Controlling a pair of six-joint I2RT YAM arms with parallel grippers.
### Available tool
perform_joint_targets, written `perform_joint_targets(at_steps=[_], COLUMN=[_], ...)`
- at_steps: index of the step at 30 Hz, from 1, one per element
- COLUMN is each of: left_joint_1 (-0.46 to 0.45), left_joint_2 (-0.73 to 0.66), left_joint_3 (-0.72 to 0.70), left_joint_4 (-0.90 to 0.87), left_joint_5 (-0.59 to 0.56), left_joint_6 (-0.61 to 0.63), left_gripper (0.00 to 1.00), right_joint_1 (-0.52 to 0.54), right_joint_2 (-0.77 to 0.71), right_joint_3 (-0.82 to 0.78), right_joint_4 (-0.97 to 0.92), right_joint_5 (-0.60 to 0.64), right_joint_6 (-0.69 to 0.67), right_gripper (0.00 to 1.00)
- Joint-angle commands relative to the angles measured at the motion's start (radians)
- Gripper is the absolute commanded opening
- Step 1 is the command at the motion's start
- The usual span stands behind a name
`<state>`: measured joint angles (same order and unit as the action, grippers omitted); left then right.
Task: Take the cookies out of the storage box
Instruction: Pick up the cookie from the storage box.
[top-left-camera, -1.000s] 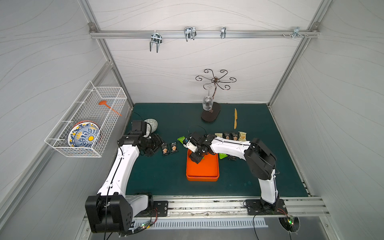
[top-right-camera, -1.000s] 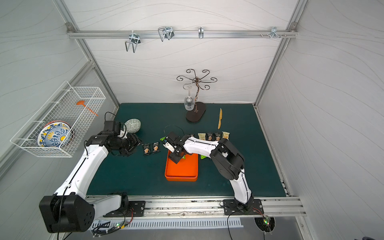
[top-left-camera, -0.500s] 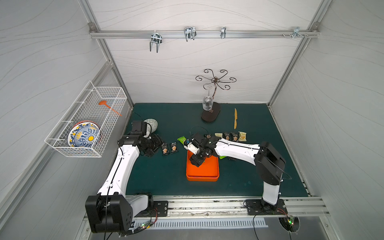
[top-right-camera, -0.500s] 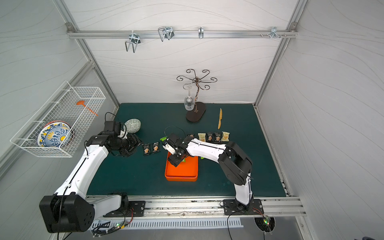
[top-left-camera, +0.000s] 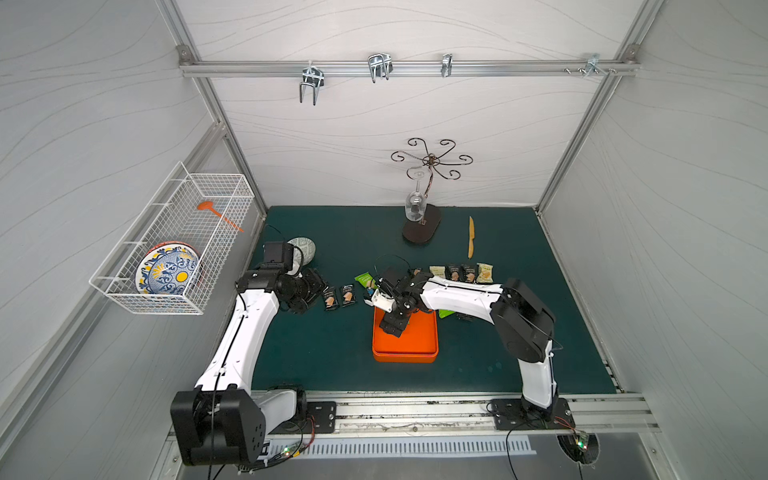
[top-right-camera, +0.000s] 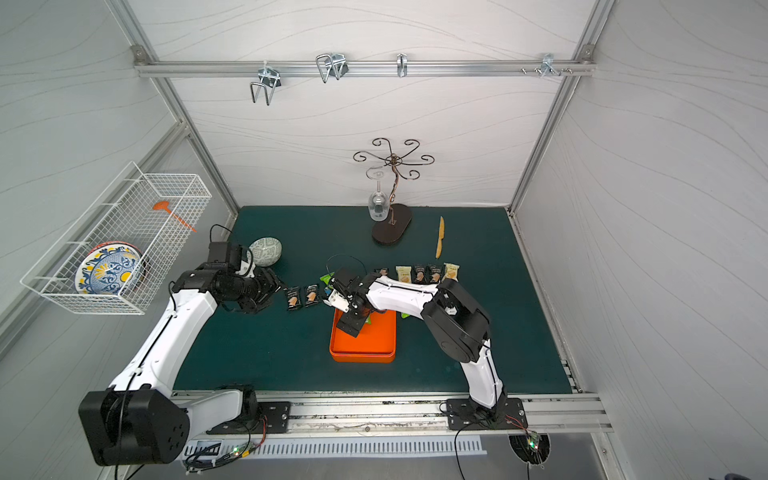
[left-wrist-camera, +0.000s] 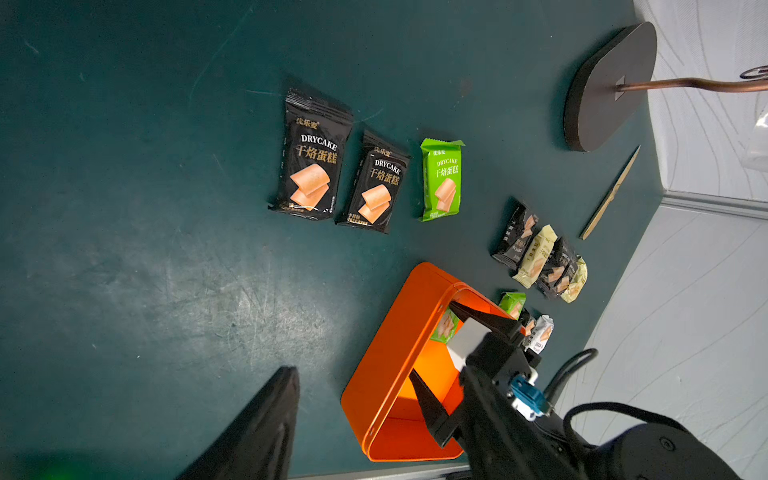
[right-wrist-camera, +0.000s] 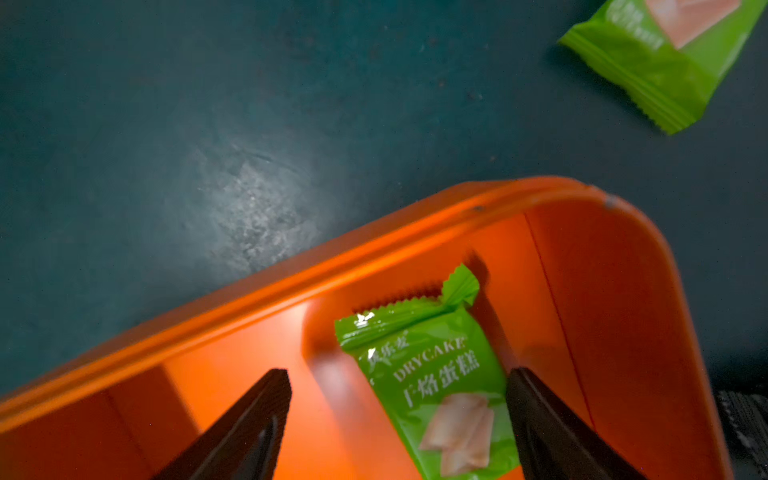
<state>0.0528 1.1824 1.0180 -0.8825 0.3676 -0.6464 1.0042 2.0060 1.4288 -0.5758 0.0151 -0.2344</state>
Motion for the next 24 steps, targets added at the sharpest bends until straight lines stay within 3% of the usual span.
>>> perform_joint_targets(at_steps=[1,8,15,24], left_joint_1=[0.009,0.011,0.011,0.014], left_joint_2=[0.003,0.008,0.022,0.027], left_joint_3=[0.002,-0.002,-0.005,-0.006], left_joint_4=[0.003,0.007,0.023,0.031], left_joint_5=[0.004,0.009,0.021,0.045], left_joint_6=[0.014,0.011,0.001,-0.007], left_gripper=[0.66,0.66,0.66,0.66], right_joint_1=[-0.012,-0.015,0.003,-0.026], right_joint_2=[0.038,0.054,-0.041,0.053], right_joint_3=[0.024,0.024,-0.026,0.031], right_joint_4=[-0.021,-0.029,-0.002,-0.055], right_joint_5=[0.006,0.034,0.029,0.014], right_joint_6=[-0.037,-0.043,0.029,-0.025], right_gripper=[0.84,0.79,0.78,0.76])
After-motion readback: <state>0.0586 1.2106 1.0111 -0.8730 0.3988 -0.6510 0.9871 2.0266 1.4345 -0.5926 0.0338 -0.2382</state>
